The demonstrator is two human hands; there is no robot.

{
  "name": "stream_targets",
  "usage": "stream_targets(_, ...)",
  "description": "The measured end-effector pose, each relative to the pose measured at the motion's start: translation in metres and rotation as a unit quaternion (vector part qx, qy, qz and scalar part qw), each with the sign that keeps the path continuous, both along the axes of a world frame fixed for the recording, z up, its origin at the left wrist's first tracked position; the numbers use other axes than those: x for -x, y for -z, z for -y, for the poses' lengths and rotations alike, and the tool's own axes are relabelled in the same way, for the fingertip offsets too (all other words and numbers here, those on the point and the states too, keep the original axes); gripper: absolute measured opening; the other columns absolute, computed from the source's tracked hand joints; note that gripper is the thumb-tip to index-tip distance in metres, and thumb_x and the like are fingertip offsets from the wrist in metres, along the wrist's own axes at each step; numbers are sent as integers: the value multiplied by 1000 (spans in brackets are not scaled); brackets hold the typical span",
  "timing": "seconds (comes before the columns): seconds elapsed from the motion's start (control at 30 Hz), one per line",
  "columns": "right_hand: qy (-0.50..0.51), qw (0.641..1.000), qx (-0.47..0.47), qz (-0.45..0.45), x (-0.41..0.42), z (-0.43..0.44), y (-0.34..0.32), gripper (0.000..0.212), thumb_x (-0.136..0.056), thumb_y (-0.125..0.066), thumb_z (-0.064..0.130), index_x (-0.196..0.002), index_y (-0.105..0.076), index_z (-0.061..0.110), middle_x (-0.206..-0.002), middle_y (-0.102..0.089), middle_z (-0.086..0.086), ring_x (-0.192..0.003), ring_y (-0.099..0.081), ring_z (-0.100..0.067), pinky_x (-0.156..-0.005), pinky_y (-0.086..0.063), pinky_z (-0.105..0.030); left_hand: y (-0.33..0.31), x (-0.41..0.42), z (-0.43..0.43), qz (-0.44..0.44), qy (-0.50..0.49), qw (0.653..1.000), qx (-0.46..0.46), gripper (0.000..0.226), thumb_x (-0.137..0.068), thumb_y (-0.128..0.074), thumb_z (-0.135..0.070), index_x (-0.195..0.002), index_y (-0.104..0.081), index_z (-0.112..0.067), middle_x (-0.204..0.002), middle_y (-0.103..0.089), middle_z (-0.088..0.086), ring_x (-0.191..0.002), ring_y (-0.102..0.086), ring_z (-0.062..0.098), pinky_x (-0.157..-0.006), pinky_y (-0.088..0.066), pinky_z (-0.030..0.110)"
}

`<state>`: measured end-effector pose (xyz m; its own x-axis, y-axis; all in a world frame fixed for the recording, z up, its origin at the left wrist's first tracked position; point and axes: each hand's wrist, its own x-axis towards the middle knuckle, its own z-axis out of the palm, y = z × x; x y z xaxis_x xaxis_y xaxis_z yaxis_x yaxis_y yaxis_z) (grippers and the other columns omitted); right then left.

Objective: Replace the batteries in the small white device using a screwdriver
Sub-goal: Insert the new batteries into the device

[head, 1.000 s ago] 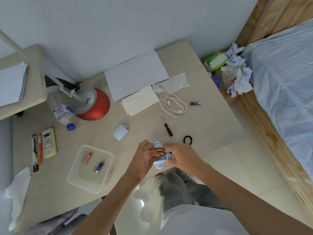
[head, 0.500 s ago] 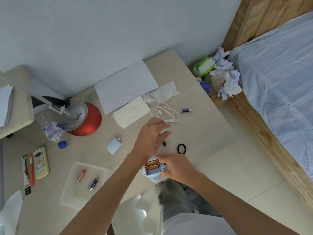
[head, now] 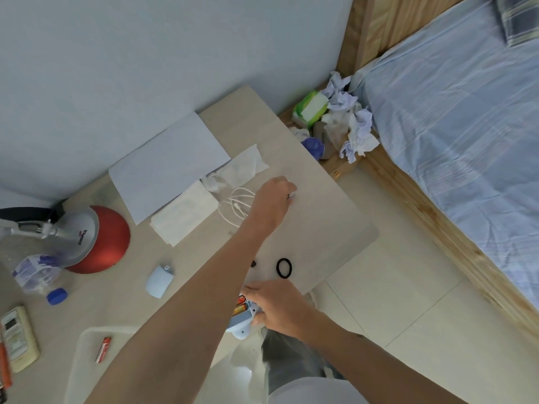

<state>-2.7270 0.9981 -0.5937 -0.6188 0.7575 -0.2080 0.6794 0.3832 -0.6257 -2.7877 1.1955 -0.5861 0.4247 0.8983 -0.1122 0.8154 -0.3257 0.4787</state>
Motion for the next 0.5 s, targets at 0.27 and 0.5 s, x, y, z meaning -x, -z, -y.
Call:
stream_targets(0.27, -10, 1000, -12, 2, 3, 3, 6, 55, -82, -85, 40, -128, -61, 21, -113, -72, 5, -92, -70, -18, -74, -54, -30, 16, -7, -9, -29, -27, 999, 23, 21, -84, -68, 1, -87, -77, -18, -92, -64, 1, -88, -62, 24, -76, -57, 45)
stream_targets(0.5, -6, 1000, -15, 2, 2, 5, 9, 56, -84, -84, 42, -130, -59, 22, -117, -71, 6, -97, -71, -17, -81, -61, -32, 5, -4, -2, 45, -14, 998, 35, 15, -89, -73, -3, -98, -81, -12, -94, -69, 3, -91, -66, 25, -84, -52, 37)
